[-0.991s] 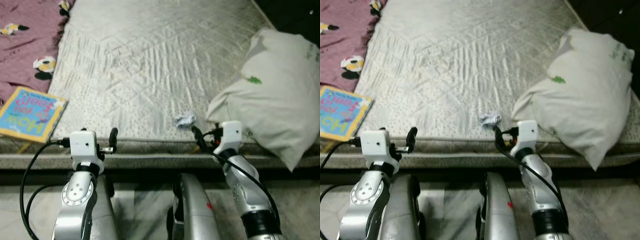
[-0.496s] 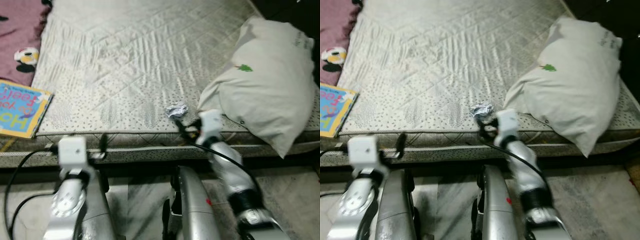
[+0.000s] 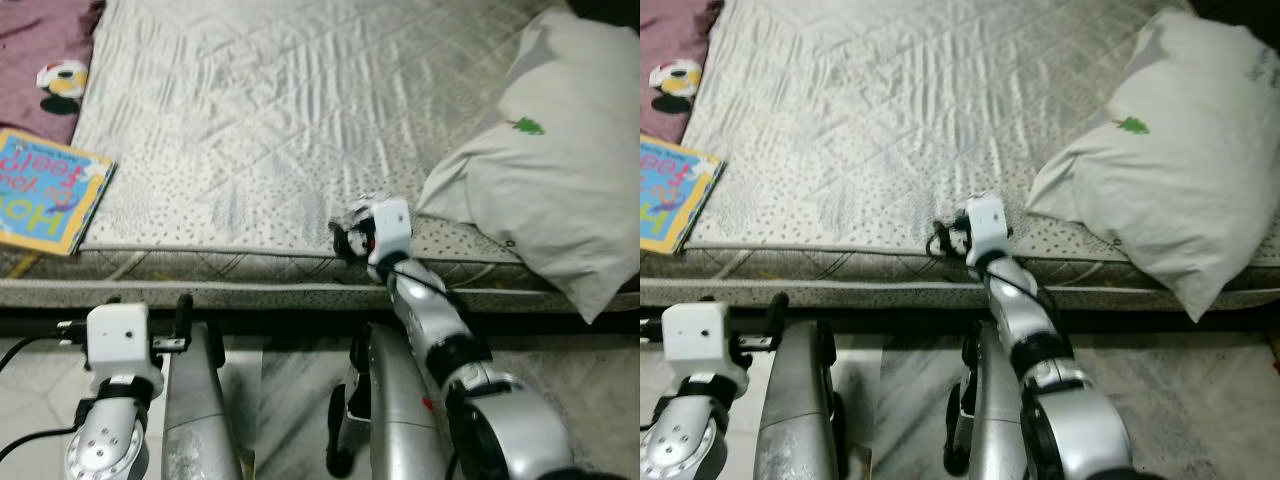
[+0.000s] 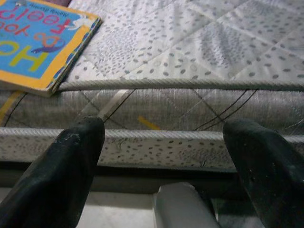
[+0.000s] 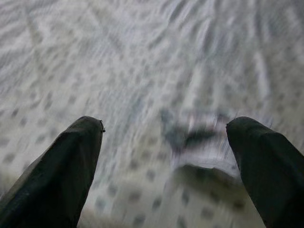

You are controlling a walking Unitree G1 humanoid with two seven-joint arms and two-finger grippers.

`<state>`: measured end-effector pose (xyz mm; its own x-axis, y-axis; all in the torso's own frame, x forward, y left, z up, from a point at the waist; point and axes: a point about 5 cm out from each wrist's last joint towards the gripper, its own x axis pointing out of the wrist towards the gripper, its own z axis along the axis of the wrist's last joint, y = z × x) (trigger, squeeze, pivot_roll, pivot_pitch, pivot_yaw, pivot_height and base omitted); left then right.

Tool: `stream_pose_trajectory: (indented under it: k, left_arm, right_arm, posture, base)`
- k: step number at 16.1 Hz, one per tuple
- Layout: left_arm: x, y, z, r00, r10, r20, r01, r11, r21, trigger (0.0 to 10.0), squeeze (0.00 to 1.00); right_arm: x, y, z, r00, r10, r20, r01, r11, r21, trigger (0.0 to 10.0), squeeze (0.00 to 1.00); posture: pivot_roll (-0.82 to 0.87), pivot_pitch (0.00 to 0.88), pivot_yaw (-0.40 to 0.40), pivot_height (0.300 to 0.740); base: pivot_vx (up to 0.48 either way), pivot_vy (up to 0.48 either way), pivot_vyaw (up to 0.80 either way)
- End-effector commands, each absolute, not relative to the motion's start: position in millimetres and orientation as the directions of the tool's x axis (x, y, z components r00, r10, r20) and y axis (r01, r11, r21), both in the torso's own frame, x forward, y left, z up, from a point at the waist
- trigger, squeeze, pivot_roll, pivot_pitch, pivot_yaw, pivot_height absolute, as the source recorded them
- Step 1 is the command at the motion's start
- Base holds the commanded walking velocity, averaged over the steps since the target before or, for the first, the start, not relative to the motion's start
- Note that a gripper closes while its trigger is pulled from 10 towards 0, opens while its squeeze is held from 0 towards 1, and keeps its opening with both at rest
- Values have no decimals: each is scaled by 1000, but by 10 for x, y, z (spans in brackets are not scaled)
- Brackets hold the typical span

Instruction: Clean up the room

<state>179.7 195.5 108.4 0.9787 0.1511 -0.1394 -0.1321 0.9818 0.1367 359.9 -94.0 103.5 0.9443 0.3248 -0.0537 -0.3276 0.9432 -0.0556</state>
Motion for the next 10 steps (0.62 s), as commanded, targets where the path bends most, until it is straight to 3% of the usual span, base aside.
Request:
stream_pose_trajectory:
  k: [1, 5, 10]
  left_arm:
    - [1763, 1956, 1104, 978, 152, -144, -131, 981, 143, 10000, 0]
    - [1771, 1925, 1128, 978, 143, -155, -122, 983, 141, 10000, 0]
    - [1780, 1925, 1167, 978, 146, -150, -125, 982, 142, 10000, 0]
  right_arm:
    - [3628, -986, 1071, 957, 287, -35, -288, 956, -50, 10000, 0]
    - [3714, -955, 1180, 966, 260, -2, -260, 963, -68, 10000, 0]
    - [3731, -865, 1081, 976, 186, -117, -197, 976, -93, 10000, 0]
  posture:
    - [293, 309, -125, 535]
    - [286, 314, -120, 535]
    - [313, 307, -121, 535]
  base:
    - [0, 0, 0]
    - [0, 0, 0]
    - [0, 0, 0]
